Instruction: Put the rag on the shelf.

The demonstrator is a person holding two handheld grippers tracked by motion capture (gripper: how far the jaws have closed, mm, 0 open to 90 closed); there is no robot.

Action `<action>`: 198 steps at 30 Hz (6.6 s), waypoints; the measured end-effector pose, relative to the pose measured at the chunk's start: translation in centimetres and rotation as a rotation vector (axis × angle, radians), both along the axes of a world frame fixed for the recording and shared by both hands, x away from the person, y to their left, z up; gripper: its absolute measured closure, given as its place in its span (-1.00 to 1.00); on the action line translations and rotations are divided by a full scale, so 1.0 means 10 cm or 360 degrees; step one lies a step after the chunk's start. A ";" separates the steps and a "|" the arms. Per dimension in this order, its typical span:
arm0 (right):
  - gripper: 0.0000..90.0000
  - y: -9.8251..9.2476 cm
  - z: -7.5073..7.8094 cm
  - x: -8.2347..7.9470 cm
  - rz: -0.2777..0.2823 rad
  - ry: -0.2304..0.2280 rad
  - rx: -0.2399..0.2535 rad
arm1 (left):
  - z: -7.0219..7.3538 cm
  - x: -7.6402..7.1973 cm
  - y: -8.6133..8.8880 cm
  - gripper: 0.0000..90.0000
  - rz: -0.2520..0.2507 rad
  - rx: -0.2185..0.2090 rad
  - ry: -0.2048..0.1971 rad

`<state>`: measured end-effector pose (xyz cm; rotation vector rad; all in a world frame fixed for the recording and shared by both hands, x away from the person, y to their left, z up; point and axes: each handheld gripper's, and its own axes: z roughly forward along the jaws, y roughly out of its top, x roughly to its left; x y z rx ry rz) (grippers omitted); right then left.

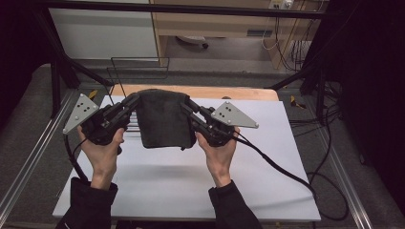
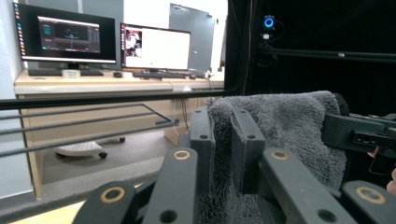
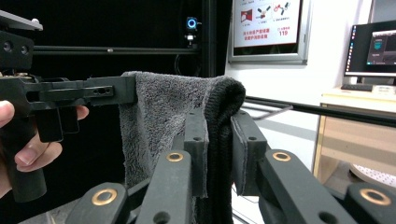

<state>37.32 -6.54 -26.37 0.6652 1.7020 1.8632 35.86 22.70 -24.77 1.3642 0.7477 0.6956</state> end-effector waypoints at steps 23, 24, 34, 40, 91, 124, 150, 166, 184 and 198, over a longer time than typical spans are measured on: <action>0.75 0.38 0.32 0.19 -0.0009 -0.0123 0.0023 | 0.25 0.09 0.31 0.79 0.0103 -0.0105 -0.0095; 0.75 0.40 0.35 0.20 -0.0008 -0.0128 0.0022 | 0.27 0.10 0.32 0.79 0.0108 -0.0110 -0.0098; 0.75 0.54 0.57 0.31 -0.0016 -0.0183 0.0054 | 0.49 0.17 0.40 0.78 0.0153 -0.0155 -0.0166; 0.75 0.61 0.71 0.37 -0.0025 -0.0211 0.0082 | 0.62 0.22 0.43 0.78 0.0176 -0.0168 -0.0206; 0.76 0.92 1.45 1.32 -0.0037 -0.0274 0.0122 | 1.37 1.06 0.63 0.78 0.0323 -0.0189 -0.0213; 0.75 0.95 0.98 1.62 -0.0035 -0.0085 -0.0052 | 0.90 1.37 0.74 0.78 0.0256 -0.0058 -0.0037; 0.74 0.93 0.71 1.39 0.0020 -0.0016 -0.0189 | 0.59 1.09 0.85 0.77 0.0154 0.0081 0.0015; 0.74 0.94 0.60 1.32 0.0012 0.0007 -0.0279 | 0.49 1.00 0.86 0.77 0.0139 0.0165 0.0037; 0.74 0.99 0.52 1.19 0.0051 -0.0016 -0.0409 | 0.33 0.87 0.91 0.77 0.0125 0.0233 0.0084; 0.68 0.98 0.51 1.14 0.0099 0.0045 -0.0492 | 0.26 0.77 0.93 0.74 0.0114 0.0288 0.0169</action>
